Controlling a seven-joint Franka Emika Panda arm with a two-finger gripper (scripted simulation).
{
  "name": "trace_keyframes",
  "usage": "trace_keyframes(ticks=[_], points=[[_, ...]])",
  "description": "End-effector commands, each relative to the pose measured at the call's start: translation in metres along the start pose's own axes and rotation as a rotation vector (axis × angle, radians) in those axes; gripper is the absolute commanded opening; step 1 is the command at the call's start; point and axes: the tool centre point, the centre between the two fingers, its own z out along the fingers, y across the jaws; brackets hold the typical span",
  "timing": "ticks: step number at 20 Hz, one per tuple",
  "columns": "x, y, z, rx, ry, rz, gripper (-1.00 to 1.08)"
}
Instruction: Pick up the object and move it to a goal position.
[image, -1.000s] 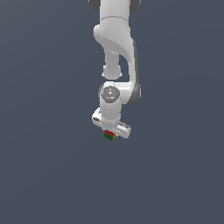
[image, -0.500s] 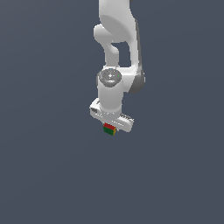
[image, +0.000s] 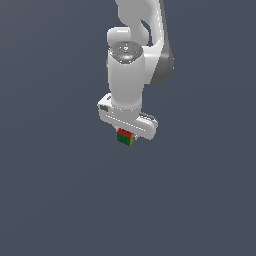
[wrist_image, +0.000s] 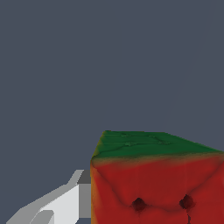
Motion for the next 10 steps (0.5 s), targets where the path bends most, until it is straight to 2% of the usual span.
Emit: trace_keyframes(ticks=[1, 10], points=[[0.001, -0.001, -0.016, 0.0, 0.0, 0.0, -1.0], [0.004, -0.003, -0.039, 0.0, 0.0, 0.0, -1.0]])
